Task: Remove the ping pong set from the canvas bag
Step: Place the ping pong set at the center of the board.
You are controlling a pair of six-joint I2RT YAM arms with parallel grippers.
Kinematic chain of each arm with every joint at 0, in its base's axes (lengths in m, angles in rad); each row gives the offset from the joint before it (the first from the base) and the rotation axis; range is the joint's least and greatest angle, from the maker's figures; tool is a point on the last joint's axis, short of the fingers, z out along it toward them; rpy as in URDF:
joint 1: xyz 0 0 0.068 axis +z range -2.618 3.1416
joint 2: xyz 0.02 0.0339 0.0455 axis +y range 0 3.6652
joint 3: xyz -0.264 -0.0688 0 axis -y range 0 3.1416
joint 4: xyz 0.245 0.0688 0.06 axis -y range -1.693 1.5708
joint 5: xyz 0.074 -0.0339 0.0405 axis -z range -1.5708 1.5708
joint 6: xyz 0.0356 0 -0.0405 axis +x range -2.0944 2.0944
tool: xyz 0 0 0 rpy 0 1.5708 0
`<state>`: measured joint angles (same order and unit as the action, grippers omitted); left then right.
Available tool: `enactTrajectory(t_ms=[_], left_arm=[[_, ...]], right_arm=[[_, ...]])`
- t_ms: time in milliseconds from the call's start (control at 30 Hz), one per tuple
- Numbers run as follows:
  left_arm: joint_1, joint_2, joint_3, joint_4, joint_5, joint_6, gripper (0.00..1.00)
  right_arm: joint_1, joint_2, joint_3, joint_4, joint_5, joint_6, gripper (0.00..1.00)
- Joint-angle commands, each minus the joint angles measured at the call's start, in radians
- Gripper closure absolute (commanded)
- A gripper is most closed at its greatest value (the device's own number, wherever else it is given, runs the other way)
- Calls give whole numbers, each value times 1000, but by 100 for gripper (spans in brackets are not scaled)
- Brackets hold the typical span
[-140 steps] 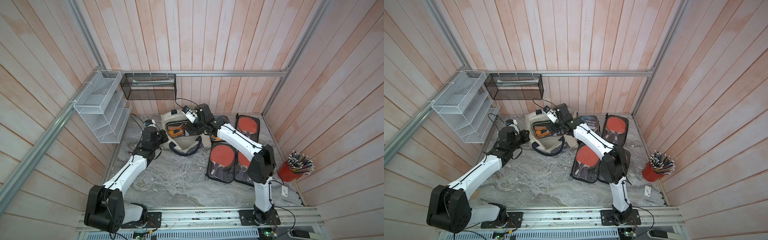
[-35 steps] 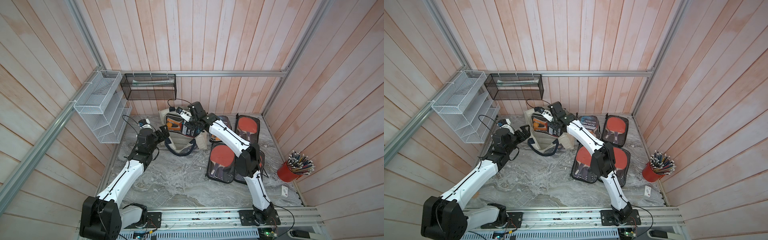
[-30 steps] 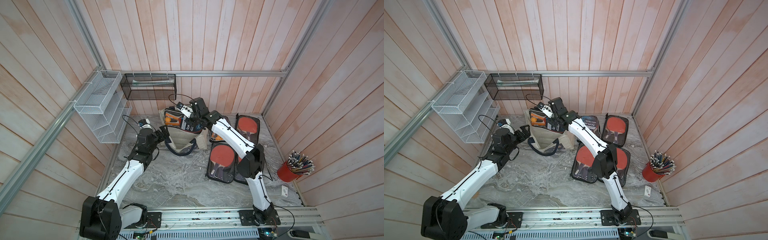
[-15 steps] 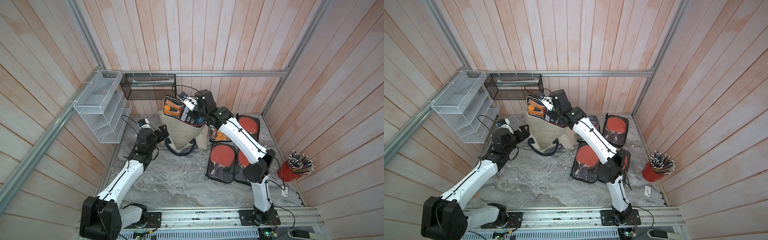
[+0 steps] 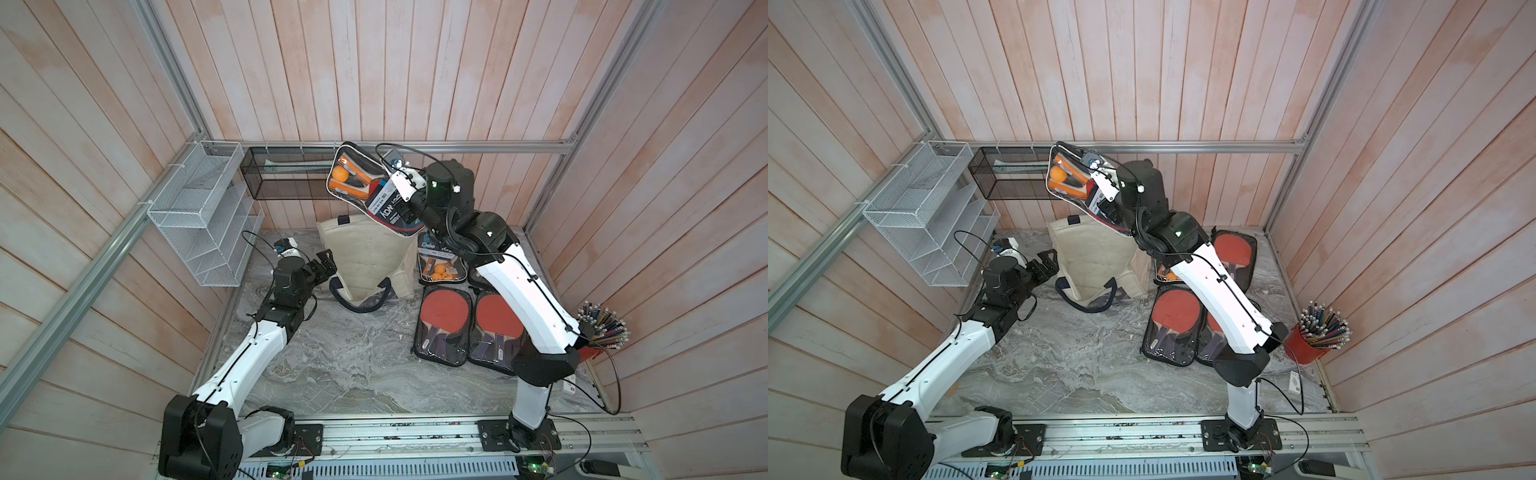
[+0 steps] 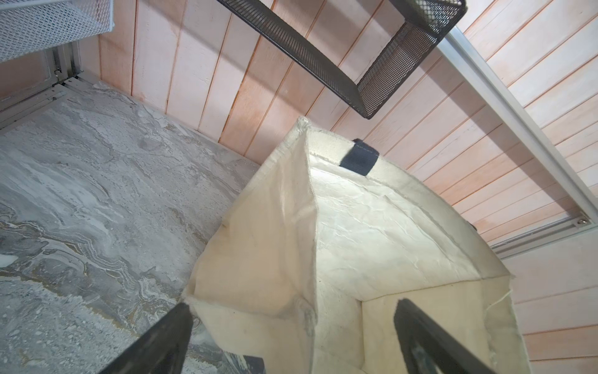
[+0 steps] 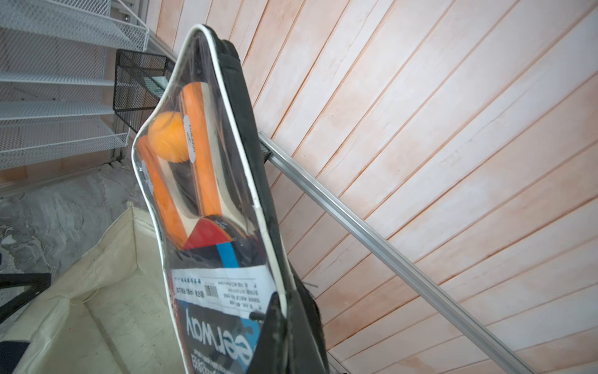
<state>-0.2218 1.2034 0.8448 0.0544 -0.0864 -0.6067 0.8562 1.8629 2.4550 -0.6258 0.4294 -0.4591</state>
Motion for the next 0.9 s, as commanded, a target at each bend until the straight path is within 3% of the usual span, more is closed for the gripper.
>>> enactTrajectory(t_ms=[0,333,600,867], left_arm=[[4,-25,-14,-8,-14,8,0],[12,-40,0,-29,-28,23,0],[71,-90,6,-61,-41,30,0],[111,-134,34,-115,-70,45,0]], right_arm=[[26,-83,43,44,105,72,100],[176,-326,-146,-130,189,366,100],[279,-507,-396,-282,111,636,100],[350,-600,-694,-205,-89,757,100]])
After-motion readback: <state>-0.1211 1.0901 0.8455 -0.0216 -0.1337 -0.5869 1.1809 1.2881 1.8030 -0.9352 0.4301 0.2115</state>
